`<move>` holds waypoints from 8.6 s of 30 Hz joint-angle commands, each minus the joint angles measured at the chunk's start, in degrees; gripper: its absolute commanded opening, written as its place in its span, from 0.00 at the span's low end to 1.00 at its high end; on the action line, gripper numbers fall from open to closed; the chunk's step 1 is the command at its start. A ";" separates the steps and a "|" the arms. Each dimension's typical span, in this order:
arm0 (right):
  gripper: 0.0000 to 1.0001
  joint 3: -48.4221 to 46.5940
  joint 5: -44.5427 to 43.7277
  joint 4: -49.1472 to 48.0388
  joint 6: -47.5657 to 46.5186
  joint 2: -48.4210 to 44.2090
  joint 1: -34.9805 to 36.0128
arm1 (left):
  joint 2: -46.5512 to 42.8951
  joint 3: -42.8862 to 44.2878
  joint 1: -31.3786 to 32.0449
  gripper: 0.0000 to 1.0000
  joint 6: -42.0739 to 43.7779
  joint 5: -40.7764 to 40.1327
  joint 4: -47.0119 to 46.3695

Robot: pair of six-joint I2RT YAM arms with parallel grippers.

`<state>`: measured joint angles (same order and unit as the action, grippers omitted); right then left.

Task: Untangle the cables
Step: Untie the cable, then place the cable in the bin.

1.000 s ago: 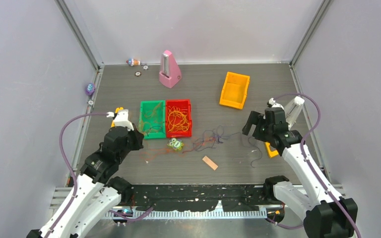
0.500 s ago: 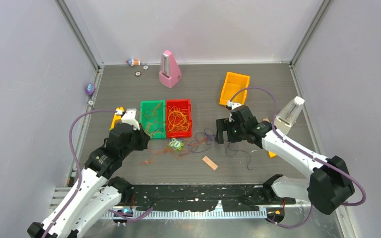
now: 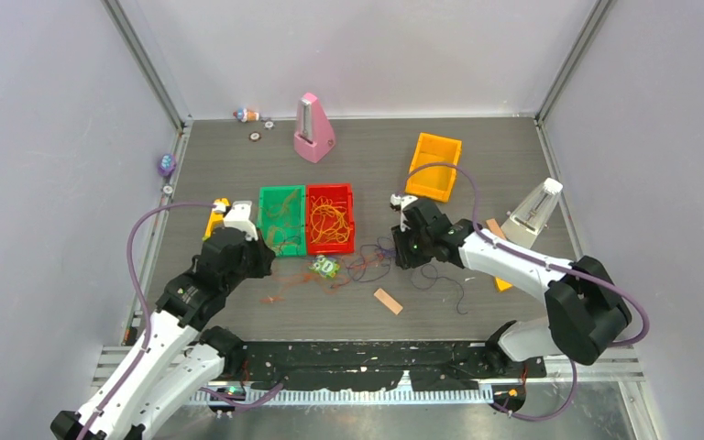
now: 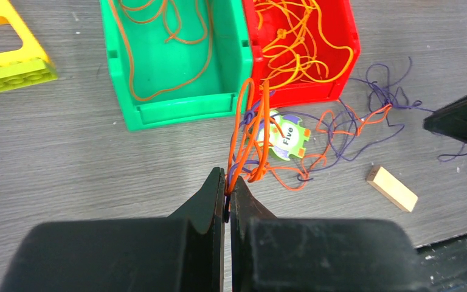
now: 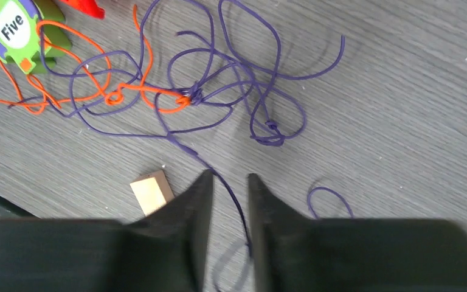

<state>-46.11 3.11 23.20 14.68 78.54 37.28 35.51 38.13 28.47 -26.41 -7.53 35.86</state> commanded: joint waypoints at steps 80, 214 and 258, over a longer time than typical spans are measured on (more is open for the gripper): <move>0.82 -10.22 10.94 -41.60 -10.30 -0.63 17.45 | -10.69 9.86 -3.17 0.00 11.69 25.20 -5.42; 0.06 10.36 -15.38 -3.80 9.51 -22.59 -10.88 | 26.68 43.48 -6.92 0.00 11.29 -7.26 2.35; 0.06 8.79 -12.09 -5.95 8.58 -18.69 -11.90 | 33.51 27.31 -10.54 0.00 -1.30 -12.23 -5.33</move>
<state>-35.14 -9.34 20.01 24.05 59.29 25.78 69.65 65.06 16.69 -25.56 -17.76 34.04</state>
